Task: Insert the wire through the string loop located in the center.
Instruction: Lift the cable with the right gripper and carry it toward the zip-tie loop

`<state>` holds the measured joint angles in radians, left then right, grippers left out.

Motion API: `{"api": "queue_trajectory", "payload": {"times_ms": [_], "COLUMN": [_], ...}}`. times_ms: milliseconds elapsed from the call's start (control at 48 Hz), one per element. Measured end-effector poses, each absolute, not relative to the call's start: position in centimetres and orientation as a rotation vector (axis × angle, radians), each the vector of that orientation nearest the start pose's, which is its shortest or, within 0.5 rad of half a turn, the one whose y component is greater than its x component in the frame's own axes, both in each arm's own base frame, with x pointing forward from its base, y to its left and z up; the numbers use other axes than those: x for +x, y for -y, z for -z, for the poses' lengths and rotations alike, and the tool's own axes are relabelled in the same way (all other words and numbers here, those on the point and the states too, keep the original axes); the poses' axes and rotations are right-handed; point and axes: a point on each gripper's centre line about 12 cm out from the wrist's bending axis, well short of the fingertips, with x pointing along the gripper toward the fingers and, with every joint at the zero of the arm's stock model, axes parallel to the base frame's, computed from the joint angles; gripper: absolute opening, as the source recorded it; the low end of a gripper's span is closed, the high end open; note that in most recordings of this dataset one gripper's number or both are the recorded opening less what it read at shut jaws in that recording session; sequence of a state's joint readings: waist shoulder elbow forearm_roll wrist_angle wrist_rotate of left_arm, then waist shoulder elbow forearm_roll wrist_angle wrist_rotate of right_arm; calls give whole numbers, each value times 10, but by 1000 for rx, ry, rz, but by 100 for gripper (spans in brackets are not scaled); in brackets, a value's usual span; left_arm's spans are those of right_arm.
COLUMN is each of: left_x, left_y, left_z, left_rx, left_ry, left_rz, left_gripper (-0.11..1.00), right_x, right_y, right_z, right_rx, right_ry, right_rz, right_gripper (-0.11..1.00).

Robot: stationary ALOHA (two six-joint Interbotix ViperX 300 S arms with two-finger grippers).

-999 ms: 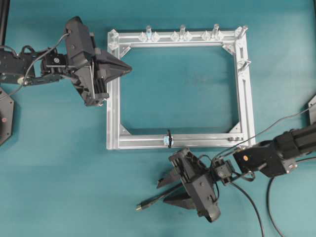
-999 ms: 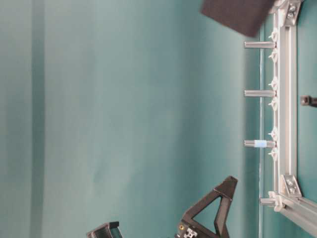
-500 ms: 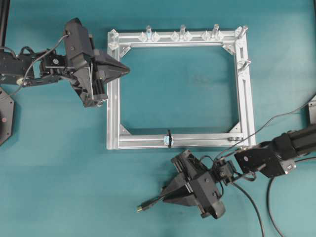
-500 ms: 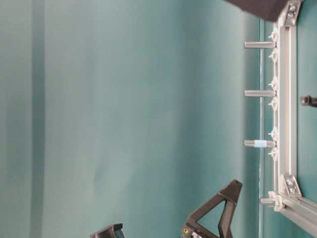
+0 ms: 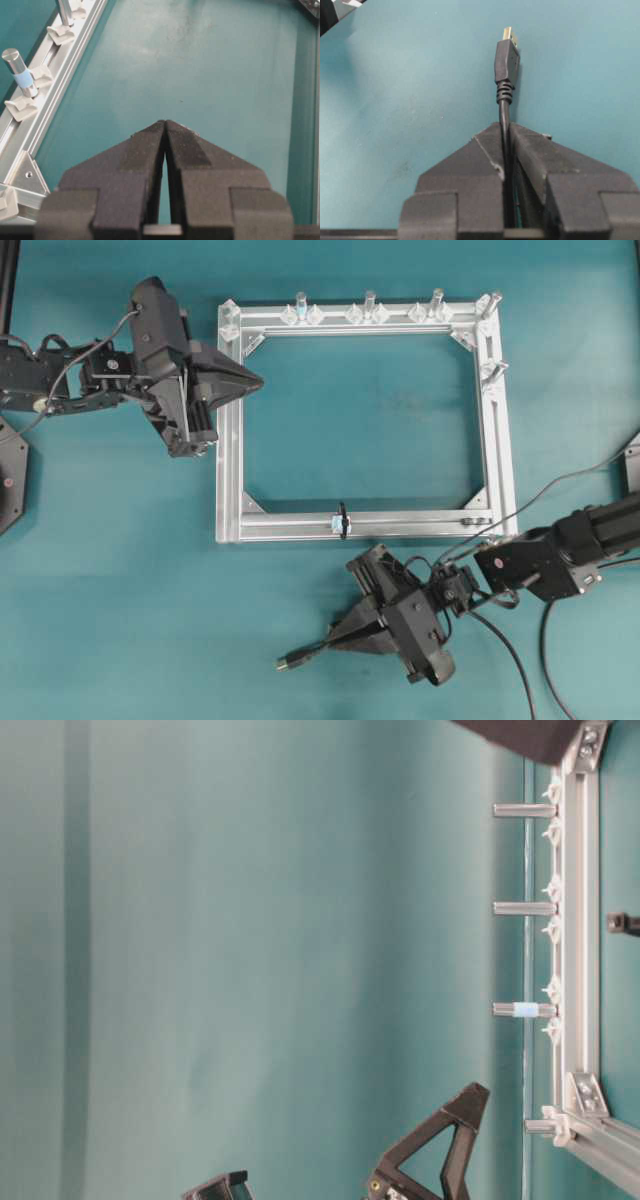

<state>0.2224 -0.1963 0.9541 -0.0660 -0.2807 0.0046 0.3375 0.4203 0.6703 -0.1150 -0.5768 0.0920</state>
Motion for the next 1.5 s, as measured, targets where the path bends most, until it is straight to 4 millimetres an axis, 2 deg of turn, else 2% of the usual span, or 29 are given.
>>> {"api": "queue_trajectory", "payload": {"times_ms": [416,833,1062,1187,1499], "left_x": [314,314,314,314,315], "left_y": [-73,-73,-73,-73,-73], "left_z": [-172,-172,-172,-173,-173], "left_rx": [-106,-106,-106,-107,-106], "left_ry": [-469,-469,-469,-466,-468], "left_rz": [-250,-250,-250,-250,-250], "left_gripper": [0,0,0,0,0], "right_x": [389,383,378,376,372], "right_y": [-144,-137,-134,-132,-129], "right_z": [-63,-129,-153,-160,-158], "right_rx": [-84,-81,-73,-53,-23], "right_ry": [-538,-481,-486,-492,-538], "right_rz": [-387,-370,-353,-338,-314], "right_gripper": [8,8,8,8,8]}}
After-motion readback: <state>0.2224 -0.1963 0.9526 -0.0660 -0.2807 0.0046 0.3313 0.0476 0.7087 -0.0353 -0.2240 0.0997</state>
